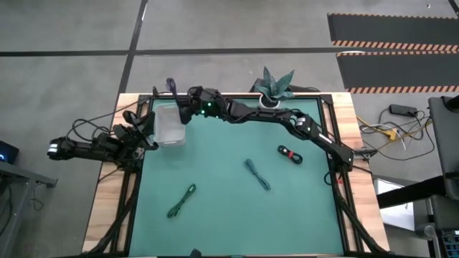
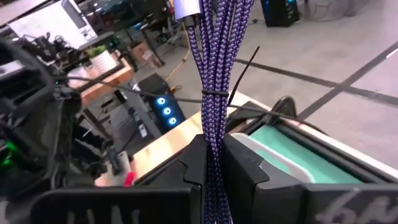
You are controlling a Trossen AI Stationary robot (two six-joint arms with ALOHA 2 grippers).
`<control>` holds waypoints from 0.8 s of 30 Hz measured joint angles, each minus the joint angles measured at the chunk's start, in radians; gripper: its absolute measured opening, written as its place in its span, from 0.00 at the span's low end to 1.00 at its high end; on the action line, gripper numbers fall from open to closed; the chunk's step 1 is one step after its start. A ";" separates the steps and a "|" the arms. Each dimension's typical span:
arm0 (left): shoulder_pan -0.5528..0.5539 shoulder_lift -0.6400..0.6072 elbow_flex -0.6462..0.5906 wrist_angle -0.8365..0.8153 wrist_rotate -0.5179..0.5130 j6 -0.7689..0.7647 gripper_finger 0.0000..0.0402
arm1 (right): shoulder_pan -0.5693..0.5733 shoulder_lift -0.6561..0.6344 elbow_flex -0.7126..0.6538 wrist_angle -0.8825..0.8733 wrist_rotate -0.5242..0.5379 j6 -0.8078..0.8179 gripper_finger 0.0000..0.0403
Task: Pick and place USB-C Cables
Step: Put the purple usb cable into the gray bin
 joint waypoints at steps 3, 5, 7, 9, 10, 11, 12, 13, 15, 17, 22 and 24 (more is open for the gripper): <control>0.000 0.000 0.000 0.001 0.000 0.000 0.01 | 0.013 0.000 0.000 0.007 0.015 0.005 0.07; 0.000 0.000 0.000 0.005 0.000 0.000 0.01 | 0.023 0.000 0.000 0.009 0.059 0.010 0.07; 0.000 0.000 0.000 0.009 0.000 0.000 0.01 | 0.036 0.000 0.000 0.009 0.095 0.009 0.07; 0.000 0.000 0.000 0.019 0.000 0.000 0.01 | 0.047 0.012 0.000 0.032 0.117 0.022 0.07; 0.000 0.000 0.000 0.021 0.000 0.000 0.01 | 0.051 0.019 0.000 0.054 0.117 0.039 0.07; 0.000 0.000 0.000 0.021 0.000 0.000 0.01 | 0.055 0.030 0.000 0.070 0.119 0.058 0.07; 0.000 0.000 0.000 0.021 0.000 0.000 0.01 | 0.059 0.043 0.000 0.099 0.121 0.073 0.07; 0.000 0.000 0.000 0.021 0.000 0.000 0.01 | 0.064 0.059 0.000 0.119 0.124 0.090 0.07; 0.000 0.000 0.000 0.021 0.000 -0.001 0.01 | 0.069 0.085 -0.001 0.157 0.125 0.110 0.07; 0.000 0.000 0.000 0.021 0.000 -0.002 0.01 | 0.072 0.105 0.000 0.174 0.125 0.139 0.07; 0.000 0.000 0.000 0.022 0.000 -0.003 0.01 | 0.073 0.123 0.023 0.191 0.125 0.164 0.07; 0.000 0.000 0.000 0.022 0.000 -0.003 0.01 | 0.077 0.129 0.028 0.192 0.127 0.141 0.07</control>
